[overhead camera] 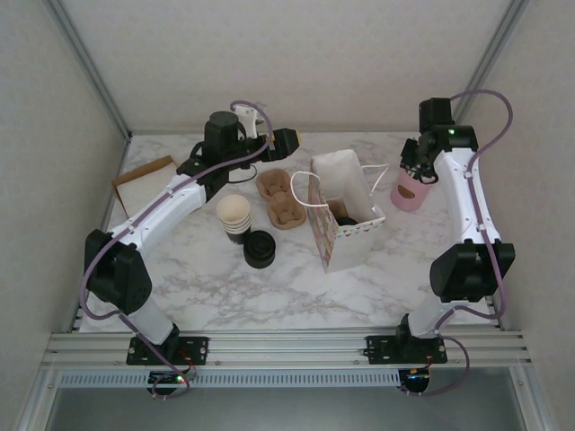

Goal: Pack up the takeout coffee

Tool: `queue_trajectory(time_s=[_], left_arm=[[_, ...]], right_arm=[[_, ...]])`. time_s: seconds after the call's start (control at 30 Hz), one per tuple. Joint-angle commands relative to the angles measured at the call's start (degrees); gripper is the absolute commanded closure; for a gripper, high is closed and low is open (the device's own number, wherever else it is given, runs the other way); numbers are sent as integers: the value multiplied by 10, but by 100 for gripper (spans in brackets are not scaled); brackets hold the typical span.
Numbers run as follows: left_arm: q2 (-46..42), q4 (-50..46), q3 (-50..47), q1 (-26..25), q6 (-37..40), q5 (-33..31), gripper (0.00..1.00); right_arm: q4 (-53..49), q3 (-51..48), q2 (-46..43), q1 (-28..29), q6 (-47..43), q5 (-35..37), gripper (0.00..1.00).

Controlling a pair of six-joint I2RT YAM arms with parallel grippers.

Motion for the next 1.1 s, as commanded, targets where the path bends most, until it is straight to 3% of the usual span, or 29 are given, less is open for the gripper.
queue_trajectory(time_s=[0.0, 0.3, 0.97, 1.07], left_arm=[[-28, 19, -9, 5, -8, 11, 0], [-34, 18, -17, 5, -5, 10, 1], [-39, 16, -23, 7, -1, 8, 0], [-41, 17, -25, 7, -2, 8, 0]], right_arm=[[3, 20, 13, -3, 3, -9, 71], [4, 19, 27, -3, 5, -14, 72], [-6, 31, 36, -3, -2, 2, 98], [-8, 32, 34, -3, -3, 2, 96]])
